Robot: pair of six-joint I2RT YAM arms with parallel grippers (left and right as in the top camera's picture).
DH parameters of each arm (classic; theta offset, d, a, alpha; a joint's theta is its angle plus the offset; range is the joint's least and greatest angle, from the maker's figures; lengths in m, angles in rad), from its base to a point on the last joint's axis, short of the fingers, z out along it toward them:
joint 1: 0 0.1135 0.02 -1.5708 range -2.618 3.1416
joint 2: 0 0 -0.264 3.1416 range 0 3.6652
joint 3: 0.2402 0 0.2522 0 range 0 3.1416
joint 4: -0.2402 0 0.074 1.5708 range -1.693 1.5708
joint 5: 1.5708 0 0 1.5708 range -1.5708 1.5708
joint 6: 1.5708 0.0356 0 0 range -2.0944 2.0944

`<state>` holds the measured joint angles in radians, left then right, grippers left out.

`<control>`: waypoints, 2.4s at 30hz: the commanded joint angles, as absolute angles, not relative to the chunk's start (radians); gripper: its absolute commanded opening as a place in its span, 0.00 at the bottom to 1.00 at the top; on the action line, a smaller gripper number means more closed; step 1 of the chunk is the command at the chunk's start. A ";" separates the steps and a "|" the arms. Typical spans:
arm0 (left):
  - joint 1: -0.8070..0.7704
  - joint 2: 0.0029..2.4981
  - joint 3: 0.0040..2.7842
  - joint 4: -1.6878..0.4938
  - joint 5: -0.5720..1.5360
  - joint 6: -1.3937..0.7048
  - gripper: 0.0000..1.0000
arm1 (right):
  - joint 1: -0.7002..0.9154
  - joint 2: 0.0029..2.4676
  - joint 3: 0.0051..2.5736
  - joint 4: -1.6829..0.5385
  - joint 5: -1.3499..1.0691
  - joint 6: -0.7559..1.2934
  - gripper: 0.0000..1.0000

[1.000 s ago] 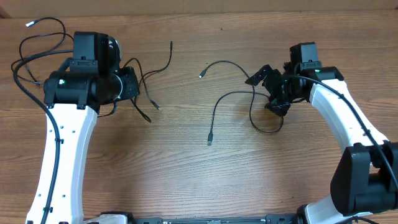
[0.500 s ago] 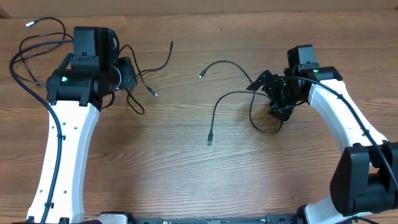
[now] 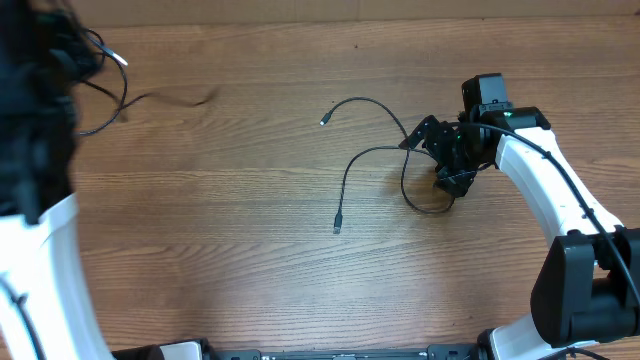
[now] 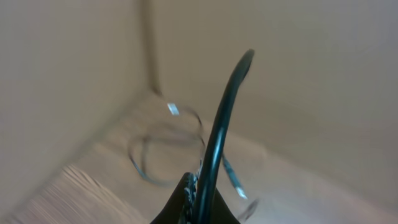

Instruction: Untangle cables

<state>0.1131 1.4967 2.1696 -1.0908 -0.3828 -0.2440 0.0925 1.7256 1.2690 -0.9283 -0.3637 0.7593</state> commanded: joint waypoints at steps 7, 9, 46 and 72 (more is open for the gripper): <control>0.392 1.484 2.358 -1.095 -0.427 -0.202 0.04 | 0.097 1.725 1.270 -0.930 -0.355 0.754 1.00; 0.427 1.492 2.358 -1.095 -0.432 -0.202 0.04 | 0.097 1.725 1.270 -0.930 -0.355 0.754 1.00; 0.746 2.159 2.334 -1.308 -0.245 -0.521 0.04 | 0.097 1.725 1.270 -0.868 -0.314 0.755 1.00; 0.744 2.268 2.444 -1.143 0.237 -0.274 0.04 | 0.097 1.725 1.271 -0.662 -0.314 0.755 1.00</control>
